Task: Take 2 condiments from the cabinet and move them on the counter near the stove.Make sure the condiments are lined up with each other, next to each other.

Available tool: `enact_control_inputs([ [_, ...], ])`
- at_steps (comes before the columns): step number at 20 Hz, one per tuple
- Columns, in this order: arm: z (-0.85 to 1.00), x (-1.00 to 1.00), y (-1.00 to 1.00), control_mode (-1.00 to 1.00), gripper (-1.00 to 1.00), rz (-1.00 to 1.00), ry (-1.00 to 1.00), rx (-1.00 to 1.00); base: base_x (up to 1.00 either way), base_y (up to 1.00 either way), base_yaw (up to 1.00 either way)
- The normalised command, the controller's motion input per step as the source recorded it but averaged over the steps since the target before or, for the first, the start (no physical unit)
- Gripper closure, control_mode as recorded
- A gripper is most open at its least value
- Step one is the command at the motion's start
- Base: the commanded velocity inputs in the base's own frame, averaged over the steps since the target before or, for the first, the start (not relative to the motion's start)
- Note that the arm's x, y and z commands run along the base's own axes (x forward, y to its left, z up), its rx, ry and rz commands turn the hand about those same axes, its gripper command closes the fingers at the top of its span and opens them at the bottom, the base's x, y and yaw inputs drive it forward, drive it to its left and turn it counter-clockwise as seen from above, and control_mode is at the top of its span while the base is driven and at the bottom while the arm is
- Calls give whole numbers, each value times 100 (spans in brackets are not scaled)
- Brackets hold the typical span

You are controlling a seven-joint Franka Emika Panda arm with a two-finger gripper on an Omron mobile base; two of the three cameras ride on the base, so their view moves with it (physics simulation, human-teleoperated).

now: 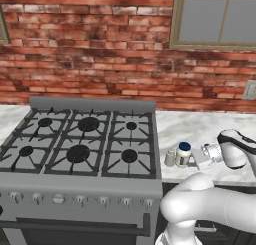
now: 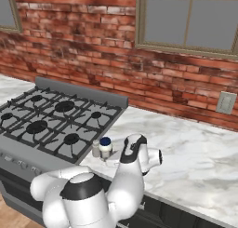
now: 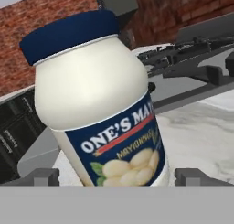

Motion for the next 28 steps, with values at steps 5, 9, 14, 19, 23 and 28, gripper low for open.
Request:
enact_control_inputs([
  [5, 0, -24, -40, -100, -100, 0, 3, 5, 0, 0, 0],
  [9, 8, -47, -42, -100, -100, 0, 0, 5, 0, 0, 0],
  [14, 57, -54, -12, -100, -100, 0, -3, 0, 0, 0, 0],
  [19, 89, -52, -14, -100, -100, 2, -18, 0, 0, 0, 0],
  [23, 91, -70, -4, -100, -100, 0, -28, 0, 0, 0, 0],
  [28, 100, -44, 0, -100, -100, 0, -36, -5, 0, 0, 0],
])
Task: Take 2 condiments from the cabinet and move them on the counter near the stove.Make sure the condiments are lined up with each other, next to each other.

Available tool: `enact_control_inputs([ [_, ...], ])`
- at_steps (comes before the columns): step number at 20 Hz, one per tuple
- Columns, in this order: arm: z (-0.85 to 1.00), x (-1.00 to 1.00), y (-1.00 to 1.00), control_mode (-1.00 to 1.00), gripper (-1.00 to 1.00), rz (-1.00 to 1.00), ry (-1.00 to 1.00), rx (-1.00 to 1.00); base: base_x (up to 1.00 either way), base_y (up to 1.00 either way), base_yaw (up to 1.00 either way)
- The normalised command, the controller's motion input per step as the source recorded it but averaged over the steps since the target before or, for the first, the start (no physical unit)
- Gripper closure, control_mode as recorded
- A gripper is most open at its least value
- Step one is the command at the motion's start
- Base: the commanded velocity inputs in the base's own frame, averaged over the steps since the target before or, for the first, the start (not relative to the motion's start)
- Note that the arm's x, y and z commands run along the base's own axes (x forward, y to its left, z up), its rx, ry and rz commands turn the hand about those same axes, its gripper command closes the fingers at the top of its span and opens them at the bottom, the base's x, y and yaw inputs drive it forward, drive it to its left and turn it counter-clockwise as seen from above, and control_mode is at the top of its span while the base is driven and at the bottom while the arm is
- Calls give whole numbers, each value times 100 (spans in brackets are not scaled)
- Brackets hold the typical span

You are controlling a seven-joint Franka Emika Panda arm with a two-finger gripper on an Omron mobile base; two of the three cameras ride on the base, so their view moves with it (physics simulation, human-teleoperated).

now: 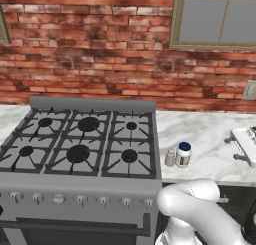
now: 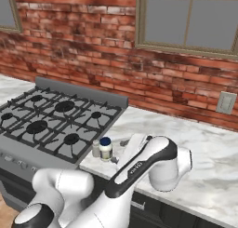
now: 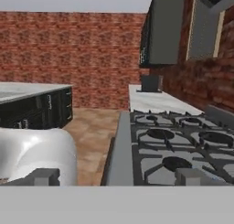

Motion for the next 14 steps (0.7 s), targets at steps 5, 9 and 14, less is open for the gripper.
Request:
enact_control_inputs([
  [5, 100, -3, 11, -100, -100, -4, -25, -9, 0, 0, 0],
  [9, 89, 0, 18, -100, -100, -6, -4, -10, 0, 0, 0],
  [14, 41, 0, 41, -100, -100, -10, 11, -19, 0, 0, 0],
])
